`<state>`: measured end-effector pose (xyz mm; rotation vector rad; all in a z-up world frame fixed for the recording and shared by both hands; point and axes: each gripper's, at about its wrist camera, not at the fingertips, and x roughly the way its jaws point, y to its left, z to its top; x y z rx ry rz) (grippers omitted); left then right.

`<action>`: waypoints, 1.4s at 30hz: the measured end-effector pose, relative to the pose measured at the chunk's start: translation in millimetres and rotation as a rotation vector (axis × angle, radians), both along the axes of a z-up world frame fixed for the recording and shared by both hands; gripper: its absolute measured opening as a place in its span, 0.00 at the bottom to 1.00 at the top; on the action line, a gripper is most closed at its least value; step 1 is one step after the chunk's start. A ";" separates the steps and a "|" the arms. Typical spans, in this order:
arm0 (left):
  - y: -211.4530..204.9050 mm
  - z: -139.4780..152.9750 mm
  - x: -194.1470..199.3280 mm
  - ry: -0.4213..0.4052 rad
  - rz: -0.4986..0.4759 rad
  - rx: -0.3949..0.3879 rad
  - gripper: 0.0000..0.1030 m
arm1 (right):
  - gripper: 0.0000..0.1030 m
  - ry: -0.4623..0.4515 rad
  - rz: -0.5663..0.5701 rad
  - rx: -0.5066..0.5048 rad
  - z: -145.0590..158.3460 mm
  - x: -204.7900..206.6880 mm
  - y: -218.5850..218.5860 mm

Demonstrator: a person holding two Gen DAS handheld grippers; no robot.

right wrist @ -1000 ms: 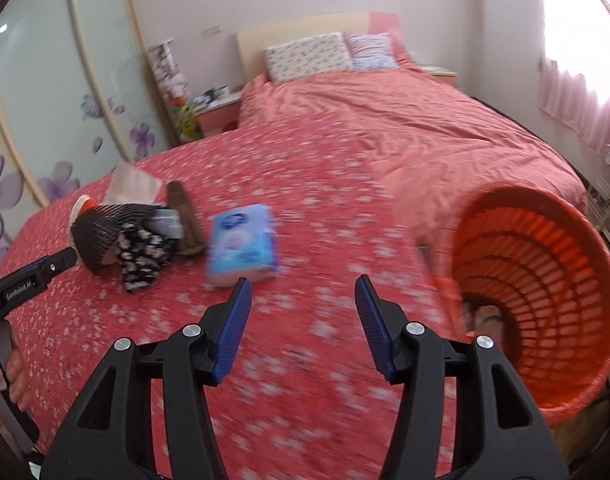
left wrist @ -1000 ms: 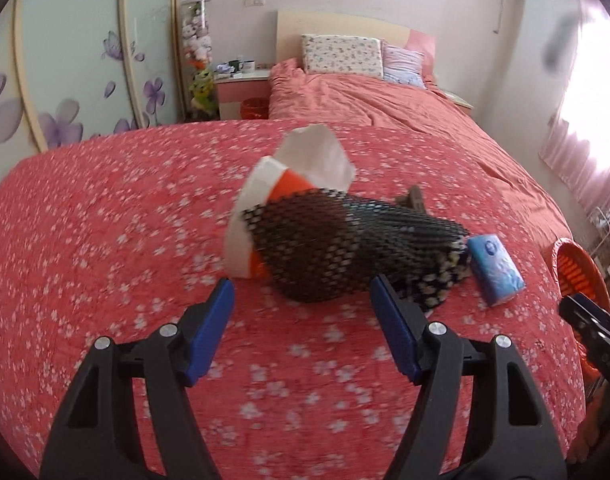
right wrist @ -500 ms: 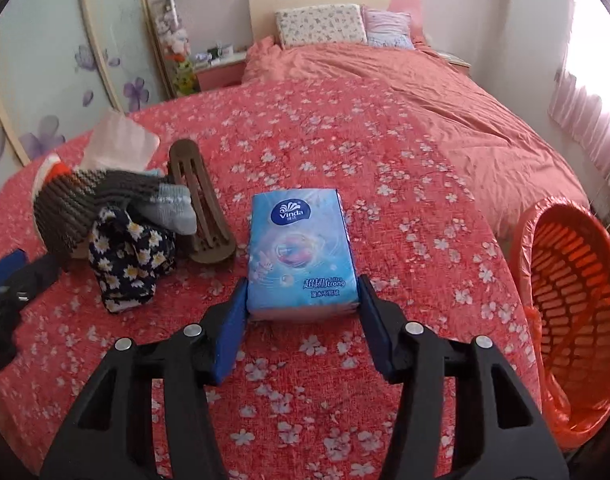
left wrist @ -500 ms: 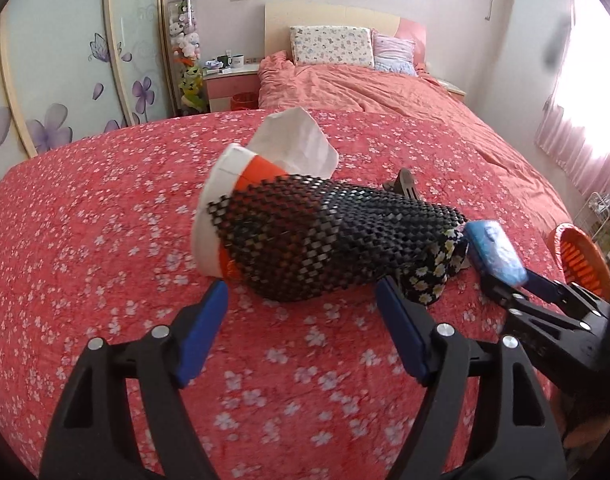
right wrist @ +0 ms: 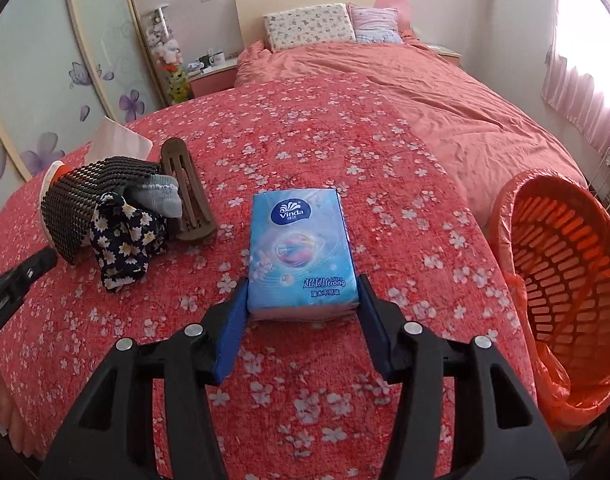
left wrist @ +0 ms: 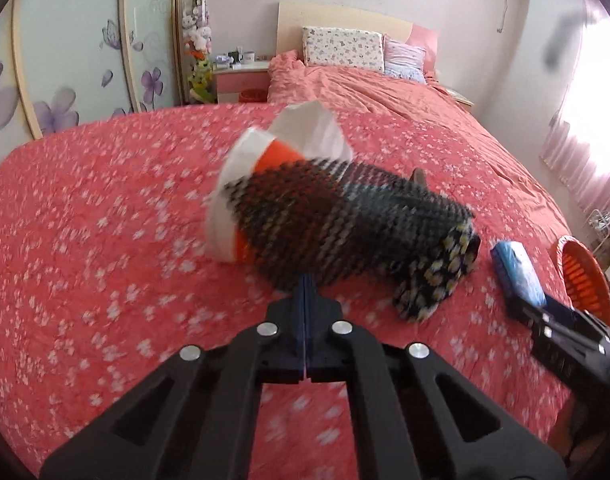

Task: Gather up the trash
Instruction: 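Grasp the blue tissue pack with the right tool while the left tool reaches the black mesh sleeve, then close the left tool on the black mesh sleeve and lift it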

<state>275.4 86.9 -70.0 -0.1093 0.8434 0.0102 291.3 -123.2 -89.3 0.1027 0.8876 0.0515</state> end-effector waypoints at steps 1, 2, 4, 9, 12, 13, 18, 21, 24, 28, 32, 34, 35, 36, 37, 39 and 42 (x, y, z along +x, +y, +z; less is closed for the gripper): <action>6.9 -0.7 -3.6 0.009 0.006 -0.011 0.01 | 0.51 -0.001 -0.003 0.003 -0.1 -0.5 -0.2; 13.6 -1.2 -5.1 0.021 0.002 -0.039 0.01 | 0.51 0.000 -0.003 0.004 -0.1 0.7 -1.0; 21.9 1.1 -6.3 0.022 0.017 -0.098 0.03 | 0.51 0.000 -0.004 0.001 -0.4 1.2 -0.9; 21.8 17.9 5.2 -0.018 0.072 -0.153 0.54 | 0.51 0.000 -0.007 0.007 -1.3 0.3 -3.3; 4.0 26.6 23.5 -0.019 0.060 -0.152 0.57 | 0.51 -0.001 -0.007 0.007 -2.1 -0.5 -3.8; -5.4 27.6 32.9 -0.009 0.063 -0.125 0.58 | 0.51 -0.001 -0.007 0.007 -2.2 -0.5 -3.7; -21.6 15.0 58.4 0.045 0.084 -0.039 0.23 | 0.52 -0.002 -0.007 0.013 -2.3 -1.4 -3.9; -18.7 11.3 51.3 0.060 0.064 -0.092 0.07 | 0.52 -0.002 -0.007 0.014 -2.3 -1.7 -4.9; -8.7 10.4 36.0 0.048 0.032 -0.090 0.06 | 0.52 -0.002 -0.009 0.018 -2.6 -2.2 -5.5; 13.4 2.5 10.0 0.072 -0.004 -0.132 0.06 | 0.52 -0.003 -0.012 0.020 -3.1 -3.7 -6.7; 33.9 -4.1 -13.6 0.089 -0.037 -0.090 0.06 | 0.52 -0.004 -0.006 0.020 -2.8 -4.3 -5.8; 40.7 -6.7 -20.2 0.093 -0.044 -0.056 0.07 | 0.52 -0.005 0.001 0.018 -3.0 -5.2 -4.5; 44.1 -7.3 -22.6 0.093 -0.044 -0.044 0.11 | 0.52 -0.005 0.007 0.019 -3.0 -5.5 -3.7; 46.9 -7.5 -23.4 0.092 -0.039 -0.045 0.18 | 0.52 -0.006 0.011 0.020 -2.8 -5.5 -2.8; 48.0 -7.6 -22.1 0.095 -0.036 -0.049 0.24 | 0.53 -0.006 0.009 0.017 -2.8 -5.1 -1.4; 48.7 -8.0 -18.3 0.099 -0.025 -0.054 0.38 | 0.54 -0.006 0.006 0.013 -2.3 -4.7 2.2; 45.7 -12.2 -10.8 0.111 -0.013 -0.063 0.39 | 0.59 -0.002 0.007 0.015 -1.3 -1.8 6.1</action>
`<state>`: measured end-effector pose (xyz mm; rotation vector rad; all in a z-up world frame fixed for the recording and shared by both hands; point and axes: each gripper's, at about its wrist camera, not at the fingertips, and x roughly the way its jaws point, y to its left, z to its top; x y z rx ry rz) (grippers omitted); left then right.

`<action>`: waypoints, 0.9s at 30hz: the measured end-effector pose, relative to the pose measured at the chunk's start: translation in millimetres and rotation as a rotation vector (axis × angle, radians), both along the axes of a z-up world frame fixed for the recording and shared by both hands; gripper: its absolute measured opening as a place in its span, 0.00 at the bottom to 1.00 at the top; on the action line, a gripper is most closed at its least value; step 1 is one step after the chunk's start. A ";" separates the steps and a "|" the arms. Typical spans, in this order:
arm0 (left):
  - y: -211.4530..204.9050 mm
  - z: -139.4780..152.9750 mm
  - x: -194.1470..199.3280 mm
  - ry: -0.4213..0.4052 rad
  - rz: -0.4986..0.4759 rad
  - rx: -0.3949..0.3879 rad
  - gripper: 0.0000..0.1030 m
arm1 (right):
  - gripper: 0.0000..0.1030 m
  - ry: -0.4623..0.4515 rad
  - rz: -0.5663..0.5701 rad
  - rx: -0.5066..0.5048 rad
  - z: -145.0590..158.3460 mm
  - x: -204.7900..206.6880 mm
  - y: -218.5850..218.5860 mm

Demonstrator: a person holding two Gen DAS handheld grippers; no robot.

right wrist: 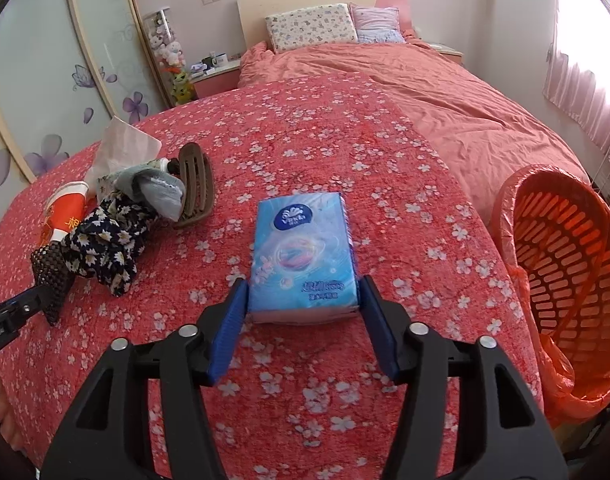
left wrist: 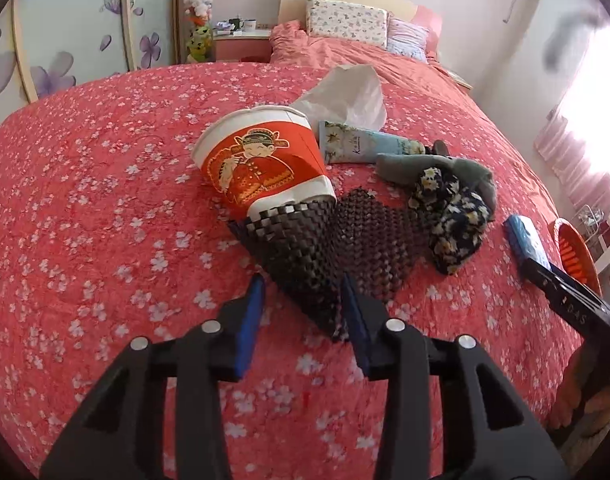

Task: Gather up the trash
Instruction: 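Close the left tool on the black mesh sleeve and lift it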

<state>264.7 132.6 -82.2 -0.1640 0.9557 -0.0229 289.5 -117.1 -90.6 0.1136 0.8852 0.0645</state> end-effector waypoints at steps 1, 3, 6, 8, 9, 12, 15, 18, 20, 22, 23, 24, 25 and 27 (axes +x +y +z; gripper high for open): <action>-1.7 -2.2 3.8 0.004 0.006 0.004 0.39 | 0.60 0.001 0.000 -0.006 -0.1 1.3 1.7; -7.0 -5.7 5.9 -0.001 0.014 0.019 0.39 | 0.60 0.007 0.002 -0.024 -1.7 3.3 4.1; -9.2 -8.1 4.0 -0.013 0.012 0.041 0.39 | 0.60 0.011 0.007 -0.046 -2.0 3.6 7.3; -10.9 -9.7 0.6 -0.035 0.008 0.061 0.39 | 0.60 0.012 0.007 -0.047 -1.7 4.2 6.7; -13.0 -11.1 -1.7 -0.050 0.002 0.079 0.39 | 0.60 0.013 0.007 -0.048 -2.2 3.9 6.3; -16.4 -12.1 -3.6 -0.058 0.000 0.092 0.39 | 0.60 0.015 0.007 -0.055 -2.5 4.0 7.8; -19.3 -12.9 -5.6 -0.058 0.005 0.096 0.40 | 0.61 0.016 0.007 -0.060 -2.9 3.4 7.7; -24.1 -12.9 -6.3 -0.053 0.008 0.125 0.42 | 0.61 0.018 0.008 -0.064 -3.5 3.2 8.4; -23.3 -12.8 -4.8 -0.052 0.008 0.128 0.42 | 0.61 0.017 0.008 -0.063 -3.4 3.3 8.7; -24.0 -12.7 -5.0 -0.052 0.015 0.120 0.42 | 0.61 0.017 0.008 -0.062 -3.4 3.3 8.7; -22.0 -13.1 -4.2 -0.052 0.019 0.116 0.42 | 0.61 0.017 0.008 -0.060 -3.4 3.4 8.7; -21.8 -13.0 -3.8 -0.053 0.023 0.113 0.42 | 0.61 0.017 0.008 -0.058 -3.5 3.4 9.0; -21.4 -13.0 -3.7 -0.053 0.026 0.110 0.42 | 0.61 0.016 0.008 -0.056 -3.4 3.4 8.4; -20.7 -12.9 -3.9 -0.053 0.026 0.110 0.43 | 0.61 0.015 0.008 -0.049 -3.4 3.5 7.7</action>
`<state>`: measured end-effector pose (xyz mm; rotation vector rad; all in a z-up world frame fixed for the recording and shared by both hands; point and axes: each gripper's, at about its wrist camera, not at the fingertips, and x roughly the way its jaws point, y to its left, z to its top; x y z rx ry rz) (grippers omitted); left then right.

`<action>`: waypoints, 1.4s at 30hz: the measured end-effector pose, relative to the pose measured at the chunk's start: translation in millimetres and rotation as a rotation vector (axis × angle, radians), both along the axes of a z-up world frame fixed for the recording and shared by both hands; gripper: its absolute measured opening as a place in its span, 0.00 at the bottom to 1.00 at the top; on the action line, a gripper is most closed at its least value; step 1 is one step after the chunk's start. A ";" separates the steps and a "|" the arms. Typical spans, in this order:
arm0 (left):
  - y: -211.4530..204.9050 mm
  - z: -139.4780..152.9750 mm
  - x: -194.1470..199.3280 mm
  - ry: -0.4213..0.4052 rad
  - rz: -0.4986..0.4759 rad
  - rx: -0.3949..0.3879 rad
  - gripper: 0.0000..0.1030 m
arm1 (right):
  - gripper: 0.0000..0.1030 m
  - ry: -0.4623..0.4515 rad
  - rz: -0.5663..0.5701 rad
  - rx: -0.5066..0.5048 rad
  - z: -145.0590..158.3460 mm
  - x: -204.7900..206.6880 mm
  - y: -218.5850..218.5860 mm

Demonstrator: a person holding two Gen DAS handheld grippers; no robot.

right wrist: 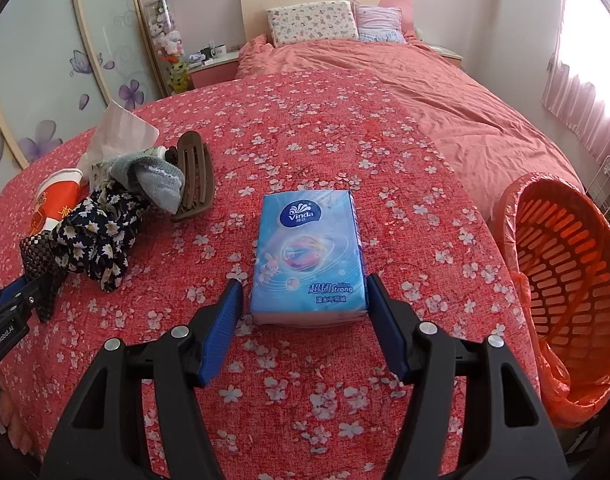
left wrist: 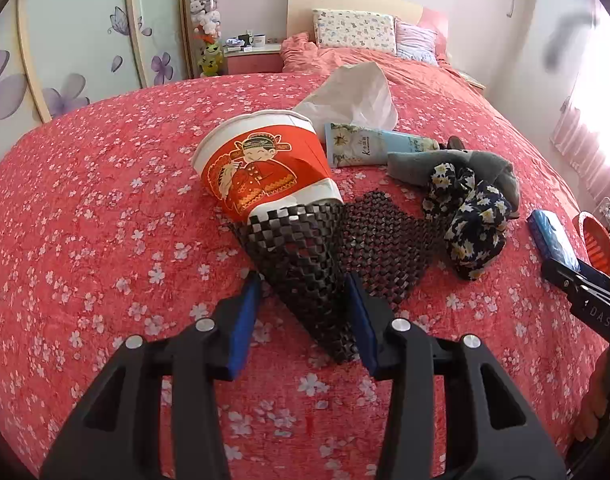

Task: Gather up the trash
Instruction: 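Close the left tool on the black mesh sleeve and lift it, then carry the tissue pack and mesh sleeve over the orange basket and open both tools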

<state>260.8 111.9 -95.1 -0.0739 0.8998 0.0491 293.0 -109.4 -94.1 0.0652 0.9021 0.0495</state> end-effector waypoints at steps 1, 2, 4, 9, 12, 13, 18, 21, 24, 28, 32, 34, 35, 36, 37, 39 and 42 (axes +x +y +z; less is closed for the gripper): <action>-0.3 0.0 -0.1 0.000 0.000 -0.001 0.43 | 0.61 -0.001 0.000 0.005 -0.1 -0.1 -0.2; -0.2 -0.1 -0.1 0.000 -0.002 -0.002 0.43 | 0.61 -0.001 0.000 0.009 -0.1 0.2 -1.6; 1.3 -0.4 0.0 -0.001 -0.004 -0.006 0.44 | 0.61 -0.003 0.000 0.020 -0.2 0.0 -2.9; 4.2 0.0 -1.1 -0.002 -0.008 -0.015 0.47 | 0.61 -0.007 -0.003 0.044 0.0 -1.1 -7.2; 4.7 0.2 -1.6 -0.003 -0.007 -0.019 0.47 | 0.61 -0.008 -0.002 0.048 0.3 -1.2 -8.3; 4.2 0.3 -2.0 -0.004 -0.009 -0.016 0.47 | 0.61 -0.010 0.003 0.041 0.4 0.1 -7.8; -1.5 2.7 0.6 0.022 -0.069 0.000 0.28 | 0.59 0.000 -0.009 -0.016 -0.3 10.5 -4.6; -0.4 8.9 -1.5 0.024 -0.101 -0.038 0.10 | 0.51 -0.004 0.005 -0.001 1.1 7.4 -5.0; 4.3 22.2 -9.7 -0.013 -0.119 -0.068 0.08 | 0.49 -0.023 0.019 0.037 5.7 -3.2 -9.9; 7.1 41.9 -23.3 -0.051 -0.139 -0.086 0.08 | 0.49 -0.061 0.028 0.075 17.2 -18.1 -17.4; 2.6 55.7 -32.5 -0.070 -0.155 -0.096 0.08 | 0.49 -0.093 0.028 0.088 28.3 -30.3 -25.5; -3.2 62.7 -36.4 -0.083 -0.168 -0.096 0.08 | 0.49 -0.112 0.020 0.106 34.8 -36.2 -32.4; -5.9 67.2 -37.9 -0.092 -0.177 -0.098 0.08 | 0.49 -0.118 0.016 0.113 37.1 -37.7 -34.9; -10.0 72.2 -39.5 -0.102 -0.185 -0.099 0.08 | 0.49 -0.127 0.010 0.125 40.7 -41.0 -39.7; -11.8 75.6 -40.5 -0.108 -0.191 -0.100 0.08 | 0.49 -0.132 0.006 0.132 42.7 -43.3 -42.5; -20.5 85.0 -41.0 -0.127 -0.205 -0.103 0.08 | 0.49 -0.148 -0.002 0.145 47.9 -48.2 -49.6; -35.0 100.0 -44.4 -0.156 -0.234 -0.105 0.08 | 0.49 -0.175 -0.011 0.150 55.5 -57.6 -58.7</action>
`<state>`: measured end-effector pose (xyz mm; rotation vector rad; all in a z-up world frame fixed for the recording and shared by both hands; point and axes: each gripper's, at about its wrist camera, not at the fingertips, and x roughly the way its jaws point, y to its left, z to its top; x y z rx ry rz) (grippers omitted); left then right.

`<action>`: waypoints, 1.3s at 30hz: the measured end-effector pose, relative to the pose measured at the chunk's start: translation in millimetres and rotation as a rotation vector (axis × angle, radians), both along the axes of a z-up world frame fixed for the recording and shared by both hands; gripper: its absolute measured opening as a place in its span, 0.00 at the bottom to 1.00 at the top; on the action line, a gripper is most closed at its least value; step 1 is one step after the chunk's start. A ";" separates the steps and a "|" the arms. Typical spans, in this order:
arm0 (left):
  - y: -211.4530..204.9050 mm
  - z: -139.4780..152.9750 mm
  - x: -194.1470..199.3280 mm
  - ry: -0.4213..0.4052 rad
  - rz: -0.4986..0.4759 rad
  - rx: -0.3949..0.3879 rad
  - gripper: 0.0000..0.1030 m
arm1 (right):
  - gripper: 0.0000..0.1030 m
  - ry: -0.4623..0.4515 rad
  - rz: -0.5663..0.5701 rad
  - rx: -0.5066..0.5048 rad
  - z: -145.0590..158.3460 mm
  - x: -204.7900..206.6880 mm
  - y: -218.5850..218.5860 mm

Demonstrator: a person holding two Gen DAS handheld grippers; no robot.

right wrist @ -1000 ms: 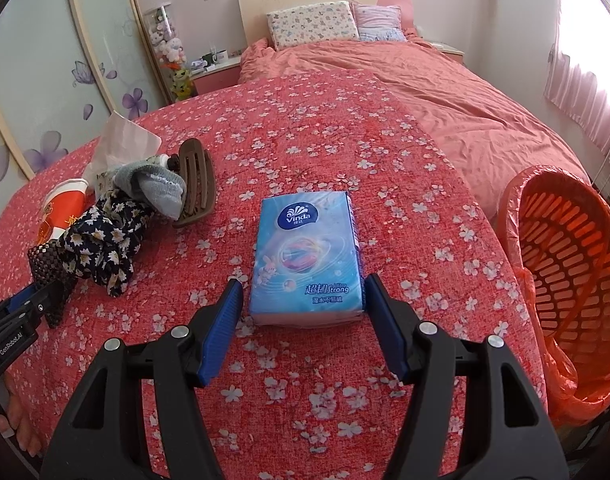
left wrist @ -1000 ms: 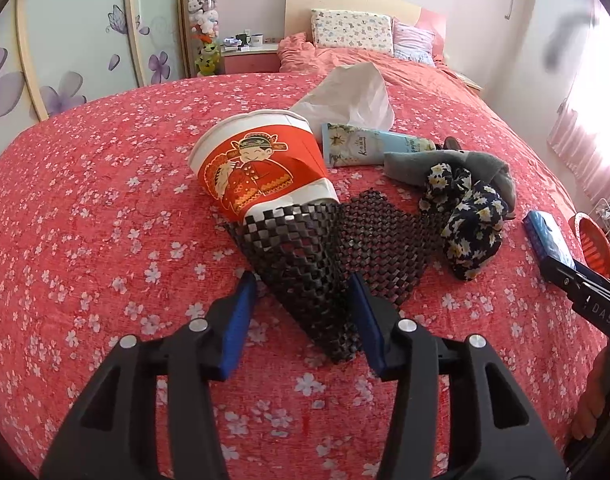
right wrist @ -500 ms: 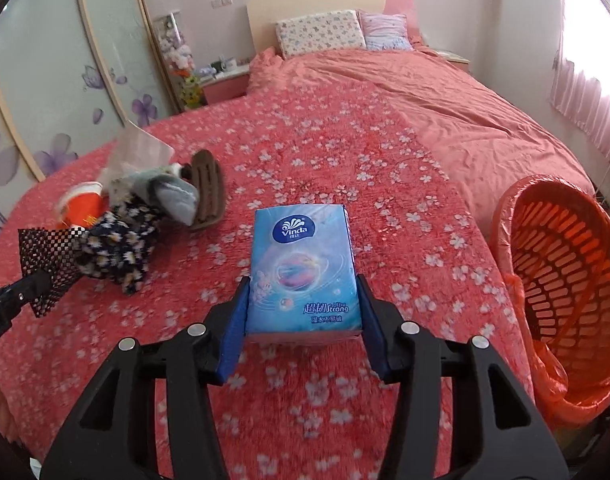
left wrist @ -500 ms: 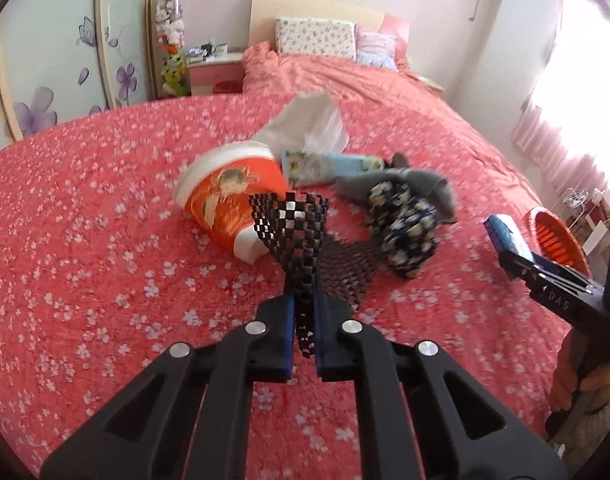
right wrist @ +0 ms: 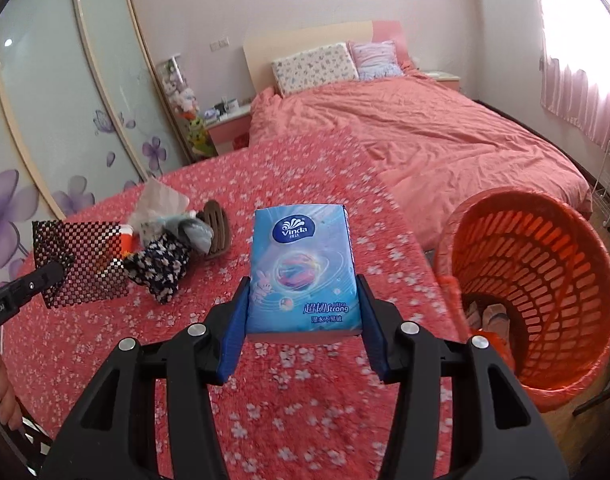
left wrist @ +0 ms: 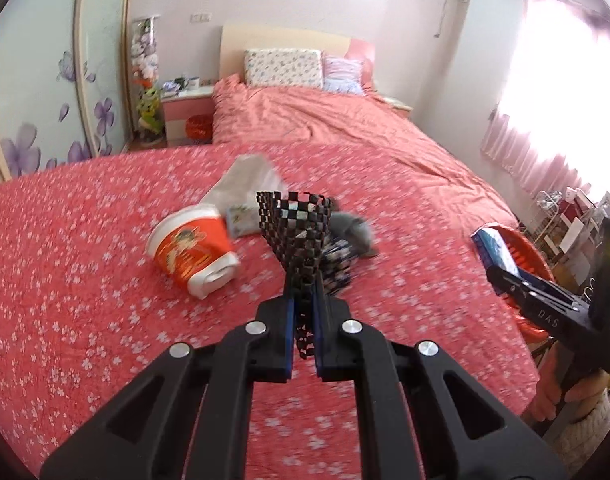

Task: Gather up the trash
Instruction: 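Carry the tissue pack and mesh sleeve over the orange basket and open both tools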

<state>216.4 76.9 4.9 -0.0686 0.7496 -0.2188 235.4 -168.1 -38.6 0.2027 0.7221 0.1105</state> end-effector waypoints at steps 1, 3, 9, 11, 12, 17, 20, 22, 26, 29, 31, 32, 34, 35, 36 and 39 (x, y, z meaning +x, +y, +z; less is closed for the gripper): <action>-6.8 6.3 -2.1 -0.013 -0.012 0.000 0.08 | 0.49 -0.009 -0.006 0.003 2.3 -2.9 -3.0; -15.2 13.5 -4.5 -0.028 -0.025 -0.001 0.08 | 0.49 -0.025 -0.018 0.010 6.8 -7.4 -7.8; -48.3 32.7 -8.9 -0.059 -0.105 -0.048 0.08 | 0.49 -0.077 -0.073 0.002 18.0 -20.5 -26.5; -66.8 36.9 -8.6 -0.069 -0.139 -0.050 0.08 | 0.49 -0.088 -0.097 0.002 20.3 -26.3 -36.1; -73.8 37.1 -8.5 -0.071 -0.154 -0.053 0.08 | 0.49 -0.094 -0.113 -0.001 21.5 -28.8 -42.0; -123.5 38.3 -6.2 -0.079 -0.252 -0.077 0.08 | 0.49 -0.113 -0.185 -0.013 24.0 -38.2 -69.0; -155.6 35.4 -2.4 -0.074 -0.308 -0.098 0.08 | 0.49 -0.115 -0.232 -0.002 22.8 -43.8 -90.1; -179.6 30.4 2.5 -0.055 -0.351 -0.121 0.08 | 0.49 -0.117 -0.261 0.004 20.9 -47.4 -103.8; -217.8 16.5 12.5 -0.019 -0.423 -0.147 0.08 | 0.49 -0.113 -0.326 0.012 15.1 -50.5 -133.4; -251.2 4.8 19.1 0.000 -0.469 -0.144 0.08 | 0.49 -0.105 -0.367 0.021 8.7 -50.1 -152.7; -271.5 -3.8 23.6 0.017 -0.494 -0.143 0.08 | 0.49 -0.101 -0.390 0.027 4.5 -48.5 -163.1; -283.5 -9.3 27.2 0.028 -0.505 -0.136 0.08 | 0.49 -0.099 -0.402 0.032 2.3 -46.5 -168.9; -297.9 -16.8 32.3 0.047 -0.520 -0.135 0.08 | 0.49 -0.099 -0.419 0.039 -0.4 -44.5 -177.7; -304.6 -21.6 36.3 0.059 -0.525 -0.136 0.08 | 0.49 -0.099 -0.424 0.042 -1.0 -42.7 -179.8; -311.3 -26.1 39.8 0.068 -0.526 -0.132 0.09 | 0.49 -0.099 -0.430 0.046 -1.7 -40.5 -182.3; -326.3 -40.6 51.9 0.086 -0.514 -0.100 0.29 | 0.52 -0.096 -0.432 0.072 -6.5 -34.4 -192.1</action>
